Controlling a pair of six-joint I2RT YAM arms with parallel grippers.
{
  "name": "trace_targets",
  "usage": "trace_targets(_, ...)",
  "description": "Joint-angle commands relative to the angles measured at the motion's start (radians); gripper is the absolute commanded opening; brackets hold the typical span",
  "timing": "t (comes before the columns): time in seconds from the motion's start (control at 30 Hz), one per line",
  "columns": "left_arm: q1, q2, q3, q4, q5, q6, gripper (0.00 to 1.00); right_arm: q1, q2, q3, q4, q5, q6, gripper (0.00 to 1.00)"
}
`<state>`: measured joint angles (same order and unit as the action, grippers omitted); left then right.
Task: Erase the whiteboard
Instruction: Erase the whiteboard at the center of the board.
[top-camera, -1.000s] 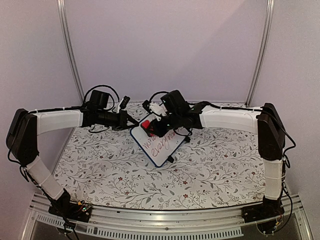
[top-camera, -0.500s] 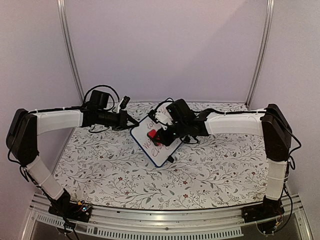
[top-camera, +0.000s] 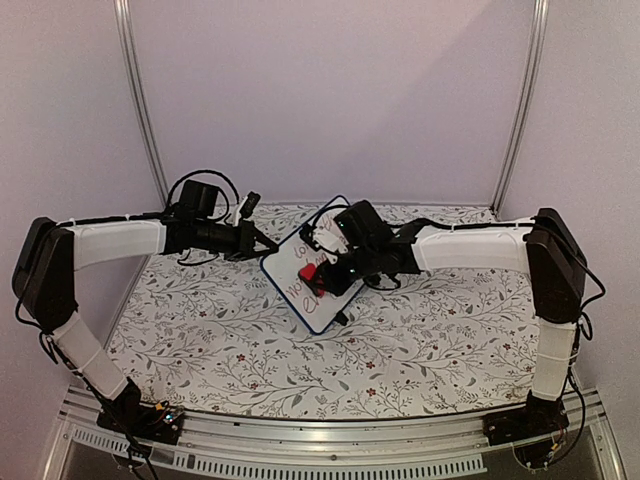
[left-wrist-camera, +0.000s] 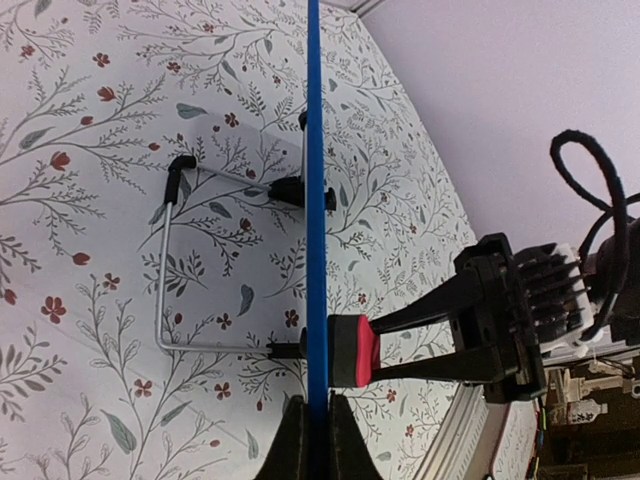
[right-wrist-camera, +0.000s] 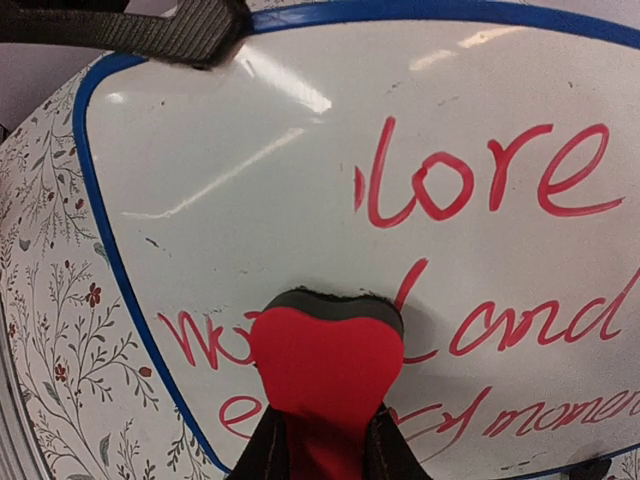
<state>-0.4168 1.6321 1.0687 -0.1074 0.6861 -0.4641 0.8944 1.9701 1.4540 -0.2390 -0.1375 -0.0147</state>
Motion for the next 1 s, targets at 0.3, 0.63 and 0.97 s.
trace_targets(0.3,-0.025,0.007,0.000,0.008,0.035,0.015,0.00,-0.017,0.123,0.265,-0.080,0.053,0.010,0.13)
trace_targets(0.63,-0.024,0.004,0.002,0.007,0.039,0.015,0.00,-0.023,0.125,0.215,-0.090,0.059,0.010,0.13)
trace_targets(0.97,-0.026,0.000,0.000,0.009,0.041,0.015,0.00,-0.026,0.030,0.028,-0.047,0.042,0.047,0.13)
